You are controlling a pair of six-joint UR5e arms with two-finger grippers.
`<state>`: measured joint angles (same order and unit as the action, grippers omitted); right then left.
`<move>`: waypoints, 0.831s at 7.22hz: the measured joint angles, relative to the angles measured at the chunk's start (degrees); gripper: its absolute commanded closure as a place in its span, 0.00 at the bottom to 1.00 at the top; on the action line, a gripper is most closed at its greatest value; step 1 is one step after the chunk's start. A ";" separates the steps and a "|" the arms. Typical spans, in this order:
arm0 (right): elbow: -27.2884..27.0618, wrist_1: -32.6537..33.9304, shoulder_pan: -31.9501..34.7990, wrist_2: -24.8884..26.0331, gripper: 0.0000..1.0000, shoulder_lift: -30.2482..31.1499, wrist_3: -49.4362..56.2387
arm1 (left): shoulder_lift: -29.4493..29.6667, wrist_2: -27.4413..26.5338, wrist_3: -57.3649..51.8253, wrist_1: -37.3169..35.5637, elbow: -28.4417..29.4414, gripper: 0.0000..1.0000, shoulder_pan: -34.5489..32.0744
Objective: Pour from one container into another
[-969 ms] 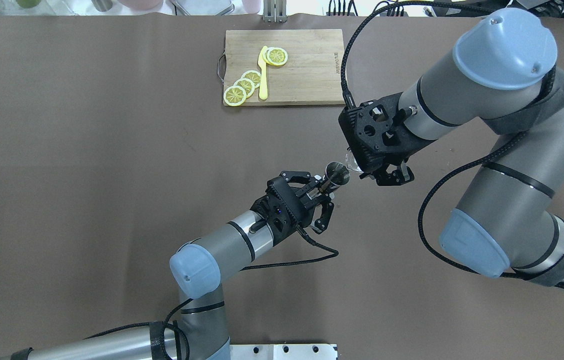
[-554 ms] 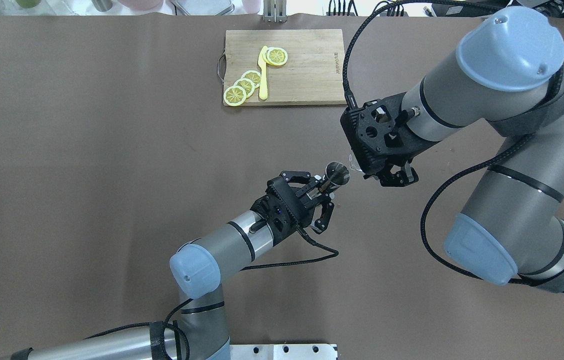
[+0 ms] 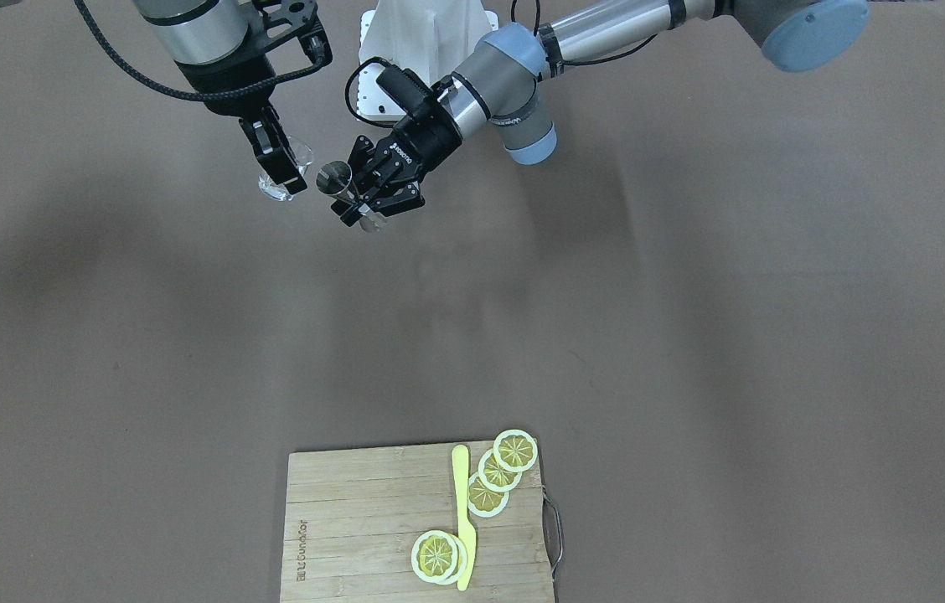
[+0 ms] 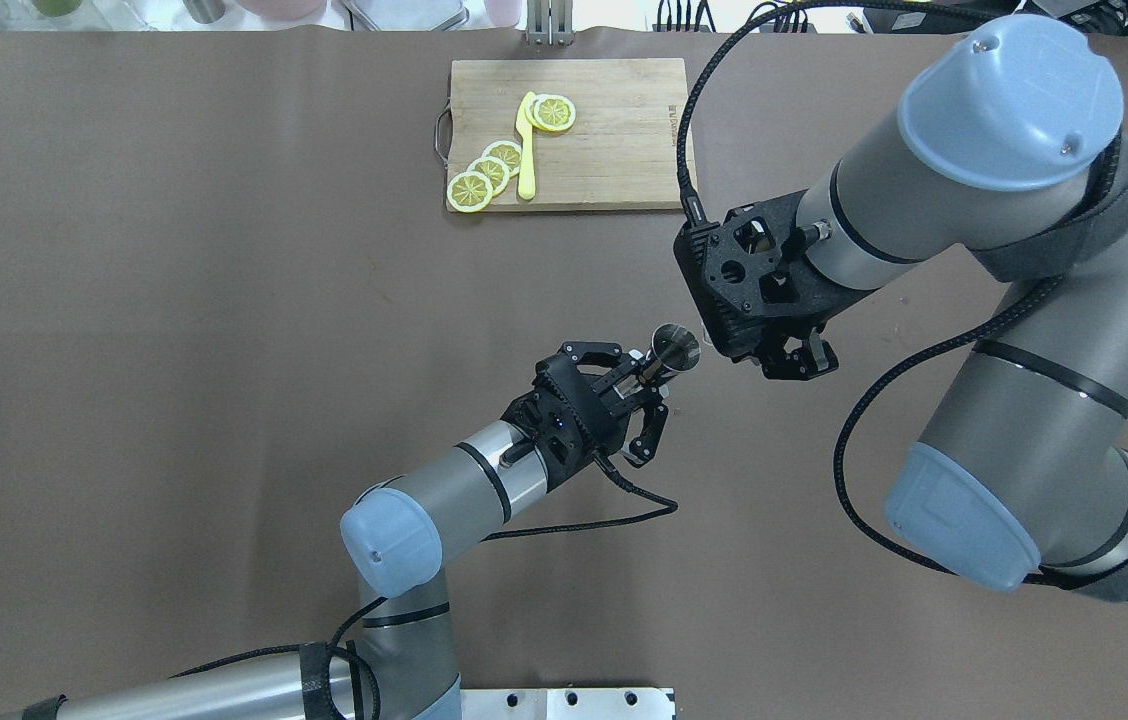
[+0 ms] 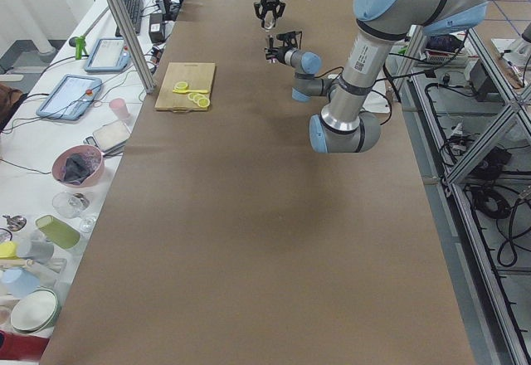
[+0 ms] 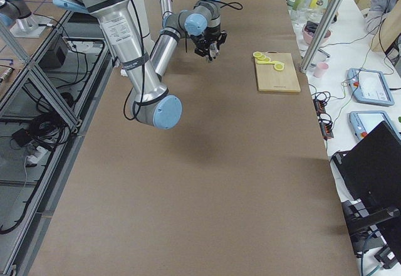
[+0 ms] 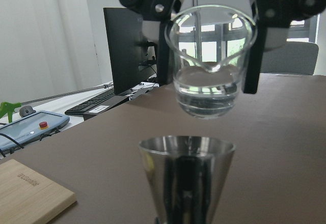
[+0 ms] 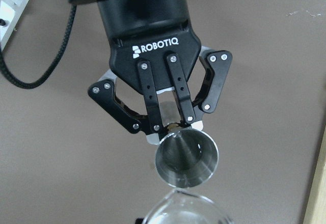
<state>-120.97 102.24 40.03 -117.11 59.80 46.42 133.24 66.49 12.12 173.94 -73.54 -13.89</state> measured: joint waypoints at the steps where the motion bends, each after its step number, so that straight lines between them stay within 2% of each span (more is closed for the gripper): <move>1: -0.18 1.19 -0.35 0.60 1.00 -0.41 -0.06 | 0.00 0.00 -0.08 -0.02 -0.02 1.00 0.00; 6: -0.21 4.76 -1.45 2.03 1.00 -1.91 -0.18 | 0.00 0.05 -0.08 -0.17 -0.03 1.00 0.00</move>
<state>-121.18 107.01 38.58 -115.08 57.89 46.24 133.24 66.53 12.04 173.76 -73.56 -13.89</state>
